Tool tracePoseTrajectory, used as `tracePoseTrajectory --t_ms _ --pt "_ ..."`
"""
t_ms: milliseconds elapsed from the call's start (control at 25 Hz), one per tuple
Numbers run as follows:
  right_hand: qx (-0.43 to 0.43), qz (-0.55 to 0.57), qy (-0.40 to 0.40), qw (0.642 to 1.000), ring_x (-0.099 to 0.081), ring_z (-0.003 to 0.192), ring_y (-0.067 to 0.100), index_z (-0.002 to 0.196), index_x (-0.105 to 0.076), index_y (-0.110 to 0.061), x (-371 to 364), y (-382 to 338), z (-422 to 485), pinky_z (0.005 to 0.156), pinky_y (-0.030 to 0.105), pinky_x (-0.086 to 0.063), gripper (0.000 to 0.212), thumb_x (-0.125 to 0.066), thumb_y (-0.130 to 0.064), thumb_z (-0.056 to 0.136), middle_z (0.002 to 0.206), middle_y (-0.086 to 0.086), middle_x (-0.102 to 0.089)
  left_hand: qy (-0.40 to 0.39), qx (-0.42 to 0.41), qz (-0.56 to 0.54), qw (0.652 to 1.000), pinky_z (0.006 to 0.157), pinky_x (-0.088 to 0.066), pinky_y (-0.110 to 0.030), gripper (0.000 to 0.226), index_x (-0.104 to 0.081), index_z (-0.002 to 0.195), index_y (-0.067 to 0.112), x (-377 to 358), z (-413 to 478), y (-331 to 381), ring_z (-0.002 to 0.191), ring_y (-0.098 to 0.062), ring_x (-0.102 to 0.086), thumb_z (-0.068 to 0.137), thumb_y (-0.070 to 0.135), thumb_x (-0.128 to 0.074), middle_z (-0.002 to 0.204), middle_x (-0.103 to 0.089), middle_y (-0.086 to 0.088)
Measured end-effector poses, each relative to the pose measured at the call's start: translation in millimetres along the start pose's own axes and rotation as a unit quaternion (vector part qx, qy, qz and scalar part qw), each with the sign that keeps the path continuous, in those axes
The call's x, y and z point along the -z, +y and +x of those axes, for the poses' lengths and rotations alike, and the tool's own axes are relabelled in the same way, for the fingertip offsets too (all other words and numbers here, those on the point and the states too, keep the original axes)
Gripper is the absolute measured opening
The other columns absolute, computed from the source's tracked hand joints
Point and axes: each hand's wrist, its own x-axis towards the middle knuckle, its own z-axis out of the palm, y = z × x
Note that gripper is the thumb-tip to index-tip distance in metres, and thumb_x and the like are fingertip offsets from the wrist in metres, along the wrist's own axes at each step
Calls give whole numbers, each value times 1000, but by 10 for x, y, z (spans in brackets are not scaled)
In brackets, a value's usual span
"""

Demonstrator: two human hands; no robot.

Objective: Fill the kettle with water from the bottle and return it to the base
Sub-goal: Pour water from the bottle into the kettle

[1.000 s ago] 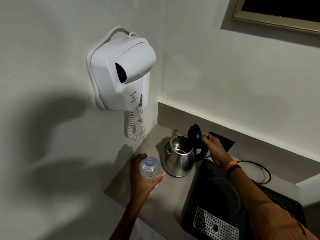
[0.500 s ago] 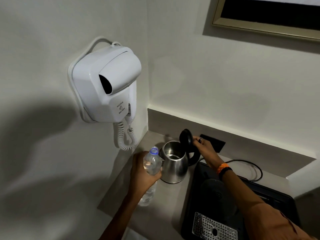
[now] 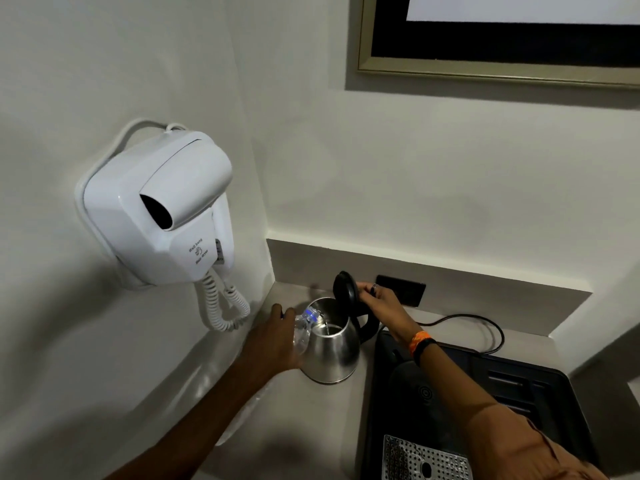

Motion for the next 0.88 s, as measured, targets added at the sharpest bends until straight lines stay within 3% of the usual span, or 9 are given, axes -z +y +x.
tracePoseTrajectory --t_ms 80,240,480,880 --pt "2 8 -2 1000 -74 85 0 117 -73 -17 -6 4 -12 72 9 -55 25 -54 -14 101 97 -6 -77 -11 0 34 999 74 -50 -31 75 -45 121 19 38 61 -20 100 -25 -62 62 49 -80 122 -47 -3" --pt "7 18 -1 1000 -75 88 4 108 -75 -27 -16 -1 -15 71 10 -55 24 -55 -16 100 94 -7 -80 -37 7 91 995 86 -53 -36 85 -44 124 21 86 142 -24 108 -24 -60 57 52 -86 128 -47 -4" --pt "4 23 7 1000 -75 88 2 99 -77 -35 -24 12 -22 70 8 -54 25 -58 -19 99 90 -13 -81 -40 8 127 991 72 -47 -30 83 -45 122 20 89 135 -27 100 -22 -63 56 46 -87 126 -47 -5" --pt "5 25 4 1000 -75 90 4 100 -77 -37 -31 -2 -42 71 8 -55 25 -57 -21 99 93 -12 -81 -67 21 170 983 82 -53 -35 82 -44 127 15 200 44 56 108 -26 -62 62 39 -88 132 -43 -9"
